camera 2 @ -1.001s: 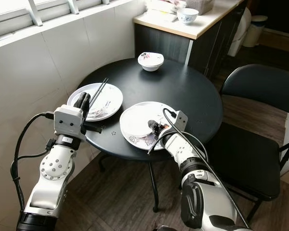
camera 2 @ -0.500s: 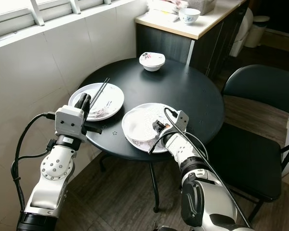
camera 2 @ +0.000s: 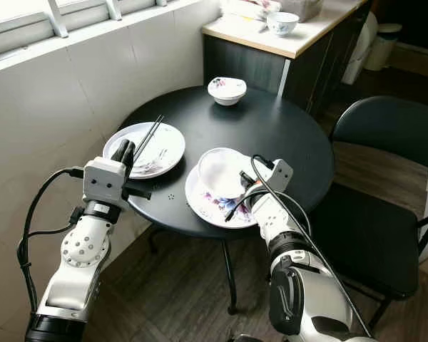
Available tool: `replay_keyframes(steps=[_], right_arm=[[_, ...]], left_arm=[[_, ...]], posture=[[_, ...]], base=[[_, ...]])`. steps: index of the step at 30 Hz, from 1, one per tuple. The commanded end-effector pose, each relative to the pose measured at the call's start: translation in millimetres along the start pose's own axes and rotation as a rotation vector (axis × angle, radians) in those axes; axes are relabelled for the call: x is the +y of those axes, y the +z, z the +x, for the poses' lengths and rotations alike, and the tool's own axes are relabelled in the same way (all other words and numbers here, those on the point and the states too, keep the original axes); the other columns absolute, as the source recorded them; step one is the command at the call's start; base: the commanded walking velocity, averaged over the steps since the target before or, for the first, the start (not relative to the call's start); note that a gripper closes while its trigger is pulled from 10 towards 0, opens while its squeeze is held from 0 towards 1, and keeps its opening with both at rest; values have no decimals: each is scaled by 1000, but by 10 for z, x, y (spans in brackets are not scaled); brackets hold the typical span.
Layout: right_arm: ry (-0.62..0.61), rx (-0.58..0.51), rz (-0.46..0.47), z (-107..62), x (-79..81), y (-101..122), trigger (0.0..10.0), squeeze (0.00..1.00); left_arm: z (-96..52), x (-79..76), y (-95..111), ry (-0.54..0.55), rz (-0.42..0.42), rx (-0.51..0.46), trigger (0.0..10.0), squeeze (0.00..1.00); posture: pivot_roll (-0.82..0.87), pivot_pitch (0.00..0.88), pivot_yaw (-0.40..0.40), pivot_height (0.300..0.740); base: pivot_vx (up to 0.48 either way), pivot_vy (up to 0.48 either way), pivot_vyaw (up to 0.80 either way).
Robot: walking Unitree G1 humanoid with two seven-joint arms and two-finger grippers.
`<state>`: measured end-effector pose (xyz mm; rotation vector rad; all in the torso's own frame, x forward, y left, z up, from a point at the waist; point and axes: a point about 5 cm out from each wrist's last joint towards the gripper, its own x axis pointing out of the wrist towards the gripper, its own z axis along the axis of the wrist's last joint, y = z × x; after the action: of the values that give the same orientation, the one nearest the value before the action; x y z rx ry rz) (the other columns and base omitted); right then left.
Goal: Kitchen organization
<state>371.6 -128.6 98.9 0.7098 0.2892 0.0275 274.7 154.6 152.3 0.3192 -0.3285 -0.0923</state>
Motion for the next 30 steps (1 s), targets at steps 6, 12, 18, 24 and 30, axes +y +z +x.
replay_keyframes(steps=[6, 12, 18, 24, 30], right_arm=[[177, -302, -218, -105, 418, 457, 0, 0], [294, -442, -337, -298, 649, 572, 0, 0], [365, -476, -439, -442, 730, 539, 0, 0], [407, -490, -495, -534, 781, 509, 0, 0], [424, -490, -519, -566, 815, 496, 0, 0]], left_arm=[[5, 12, -9, 9, 7, 5, 10000, 0], [6, 38, -3, 24, 6, 2, 10000, 0], [27, 80, 10, 48, 3, -4, 10000, 0], [53, 145, 6, 90, 1, 9, 10000, 0], [62, 171, 22, 108, 10, -2, 10000, 0]], posture=[[-18, 0, -26, 740], [-21, 0, -25, 740], [-22, 0, -26, 740], [-23, 0, -27, 740], [-21, 0, -27, 740]], base=[[0, 0, 0], [0, 0, 0], [0, 0, 267], [0, 61, 800], [0, 395, 800]])
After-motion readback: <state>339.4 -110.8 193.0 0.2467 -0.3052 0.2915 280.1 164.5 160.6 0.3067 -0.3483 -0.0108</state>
